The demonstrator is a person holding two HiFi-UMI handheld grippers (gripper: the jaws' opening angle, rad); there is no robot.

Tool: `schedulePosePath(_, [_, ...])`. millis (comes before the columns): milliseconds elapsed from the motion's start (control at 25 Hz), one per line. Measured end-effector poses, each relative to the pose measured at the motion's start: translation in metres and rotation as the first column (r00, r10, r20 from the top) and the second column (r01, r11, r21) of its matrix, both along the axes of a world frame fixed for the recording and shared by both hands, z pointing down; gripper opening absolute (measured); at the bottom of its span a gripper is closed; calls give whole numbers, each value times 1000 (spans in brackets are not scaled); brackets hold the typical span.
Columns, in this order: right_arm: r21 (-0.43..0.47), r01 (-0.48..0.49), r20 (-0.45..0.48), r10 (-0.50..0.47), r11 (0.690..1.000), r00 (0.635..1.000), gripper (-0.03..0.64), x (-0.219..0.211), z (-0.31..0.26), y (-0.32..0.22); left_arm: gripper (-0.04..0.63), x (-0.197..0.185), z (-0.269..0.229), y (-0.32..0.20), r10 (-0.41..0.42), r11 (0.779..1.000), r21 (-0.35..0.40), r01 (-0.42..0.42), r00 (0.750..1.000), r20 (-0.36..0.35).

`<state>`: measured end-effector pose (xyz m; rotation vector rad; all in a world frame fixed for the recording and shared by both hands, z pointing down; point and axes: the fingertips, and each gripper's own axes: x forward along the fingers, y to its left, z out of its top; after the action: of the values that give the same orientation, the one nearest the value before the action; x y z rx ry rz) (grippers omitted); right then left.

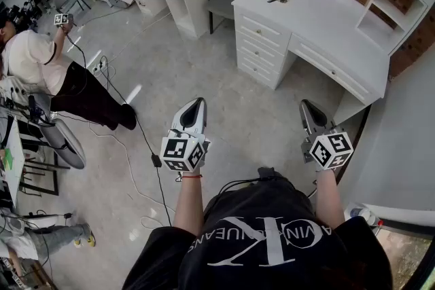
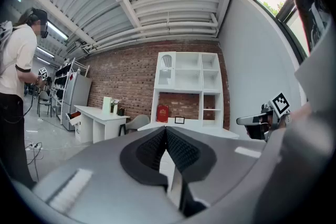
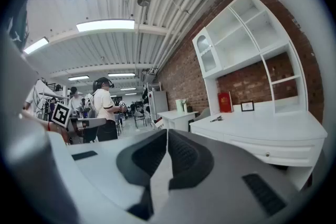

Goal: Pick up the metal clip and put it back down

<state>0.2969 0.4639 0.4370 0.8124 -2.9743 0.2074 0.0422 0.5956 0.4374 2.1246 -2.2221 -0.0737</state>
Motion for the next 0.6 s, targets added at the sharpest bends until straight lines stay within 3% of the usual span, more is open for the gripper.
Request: schedulePosePath(600, [-17,-17,-25,16,1000,1000,18,2,3,-10,8,-6,0,-11,13,1000,-12,-13,1000,-16])
